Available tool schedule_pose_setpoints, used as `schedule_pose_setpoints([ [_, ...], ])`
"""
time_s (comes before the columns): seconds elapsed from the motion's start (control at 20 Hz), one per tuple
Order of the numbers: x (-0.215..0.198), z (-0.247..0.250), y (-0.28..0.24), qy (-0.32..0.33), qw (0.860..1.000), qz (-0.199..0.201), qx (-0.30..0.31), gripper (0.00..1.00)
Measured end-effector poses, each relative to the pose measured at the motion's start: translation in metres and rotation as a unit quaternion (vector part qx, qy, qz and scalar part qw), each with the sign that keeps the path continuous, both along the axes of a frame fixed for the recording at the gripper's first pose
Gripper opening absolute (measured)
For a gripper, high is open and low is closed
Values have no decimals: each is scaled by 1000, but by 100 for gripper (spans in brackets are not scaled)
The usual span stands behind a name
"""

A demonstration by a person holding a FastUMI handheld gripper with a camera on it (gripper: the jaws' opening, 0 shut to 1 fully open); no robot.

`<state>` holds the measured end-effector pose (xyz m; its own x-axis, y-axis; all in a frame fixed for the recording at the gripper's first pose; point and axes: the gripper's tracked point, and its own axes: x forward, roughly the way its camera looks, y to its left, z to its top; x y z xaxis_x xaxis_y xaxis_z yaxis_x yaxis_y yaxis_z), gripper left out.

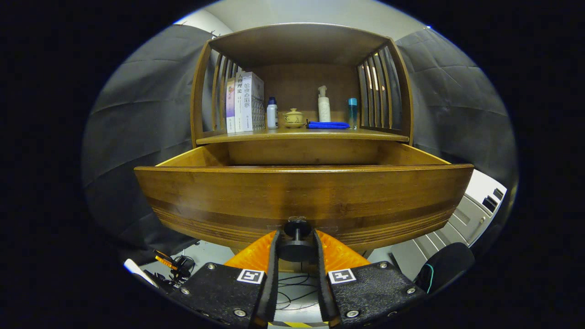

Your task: Pull open the drawer, take out the items inside it, and place them on the countertop above the cabinet.

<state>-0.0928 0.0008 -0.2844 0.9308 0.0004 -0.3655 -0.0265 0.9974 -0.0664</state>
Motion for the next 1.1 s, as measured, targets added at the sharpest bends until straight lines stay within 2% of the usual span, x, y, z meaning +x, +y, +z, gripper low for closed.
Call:
schedule_pose_setpoints([
  [0.1, 2, 1, -1, 3, 1000, -9, 8, 38],
  [0.2, -3, 6, 8, 2, 1000, 0, 22, 46],
  [0.3, -4, 22, 26, -16, 999, 36, 34, 71],
  [0.4, -10, 39, 29, -31, 998, 48, 34, 96],
  [0.6, -8, 107, 42, -85, 994, 56, 46, 97],
  [0.8, 21, 155, 43, -96, 994, 56, 17, 97],
  [0.95, 51, 173, 36, -88, 995, 35, 1, 97],
  [1.1, 83, 165, 34, -41, 999, 11, 21, 97],
])
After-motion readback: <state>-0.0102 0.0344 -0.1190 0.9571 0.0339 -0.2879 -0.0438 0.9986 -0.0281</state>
